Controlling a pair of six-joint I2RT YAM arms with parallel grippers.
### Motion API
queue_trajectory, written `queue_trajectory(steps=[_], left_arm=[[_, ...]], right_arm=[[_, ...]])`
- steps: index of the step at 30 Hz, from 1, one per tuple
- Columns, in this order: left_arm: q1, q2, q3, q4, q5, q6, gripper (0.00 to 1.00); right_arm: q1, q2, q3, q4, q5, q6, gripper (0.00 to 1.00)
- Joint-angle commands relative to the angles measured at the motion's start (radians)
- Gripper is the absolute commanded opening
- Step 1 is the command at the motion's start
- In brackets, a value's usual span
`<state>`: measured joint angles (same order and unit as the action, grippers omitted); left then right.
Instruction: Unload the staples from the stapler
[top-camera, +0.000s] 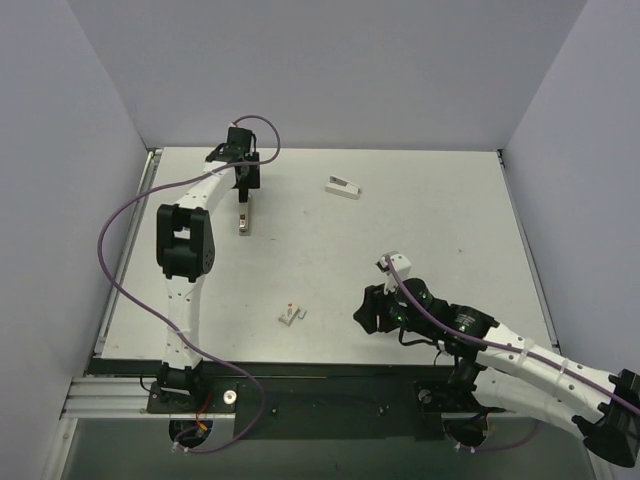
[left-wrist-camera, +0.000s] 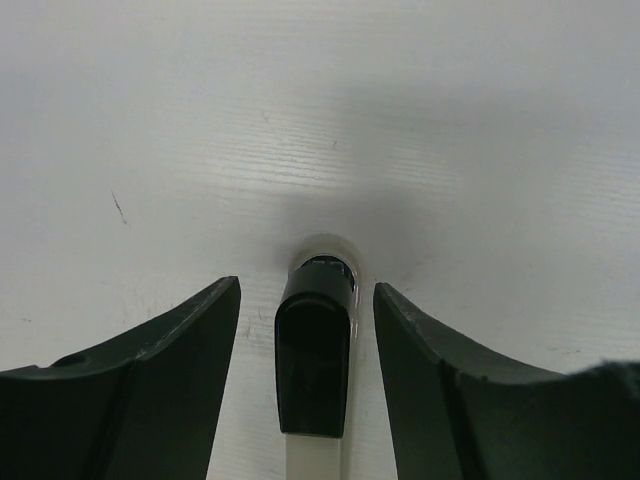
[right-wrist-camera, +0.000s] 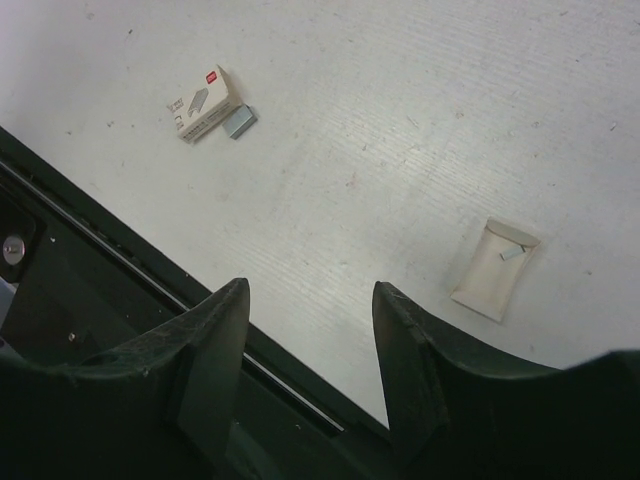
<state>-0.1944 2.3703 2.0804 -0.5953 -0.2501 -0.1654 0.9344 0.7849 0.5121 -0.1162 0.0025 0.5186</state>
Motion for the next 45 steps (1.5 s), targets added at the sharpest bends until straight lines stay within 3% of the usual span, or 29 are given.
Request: queue_trajectory(steps=[1, 9, 14, 15, 20, 25, 32, 36, 45], left_arm=[[0.012, -0.039, 0.049, 0.005, 0.020, -0.009, 0.68], [-0.017, -0.281, -0.110, 0.048, 0.046, -0.060, 0.74], [-0.066, -0.492, -0.322, 0.126, 0.138, -0.175, 0.76], [-0.077, -0.553, -0.401, 0.170, 0.146, -0.186, 0.89], [-0.174, -0.730, -0.637, 0.273, 0.129, -0.258, 0.89], [-0.267, -0.933, -0.929, 0.443, 0.115, -0.353, 0.89], [-0.418, -1.130, -1.201, 0.561, 0.006, -0.350, 0.90], [-0.458, -1.236, -1.348, 0.672, 0.018, -0.370, 0.89], [-0.525, -1.281, -1.459, 0.719, 0.005, -0.382, 0.89]], right_arm=[[-0.011, 0.027, 0.052, -0.002, 0.024, -0.018, 0.49], [-0.026, 0.080, 0.166, -0.066, 0.076, -0.034, 0.53], [-0.069, 0.140, 0.250, -0.109, 0.129, -0.022, 0.59], [-0.078, 0.160, 0.276, -0.115, 0.137, -0.017, 0.61], [-0.143, 0.261, 0.376, -0.131, 0.148, -0.005, 0.65], [-0.278, 0.425, 0.517, -0.138, 0.114, 0.012, 0.66], [-0.400, 0.689, 0.718, -0.111, 0.080, -0.023, 0.66], [-0.462, 0.848, 0.842, -0.105, 0.053, -0.048, 0.66], [-0.581, 1.191, 1.135, -0.051, -0.039, -0.126, 0.69]])
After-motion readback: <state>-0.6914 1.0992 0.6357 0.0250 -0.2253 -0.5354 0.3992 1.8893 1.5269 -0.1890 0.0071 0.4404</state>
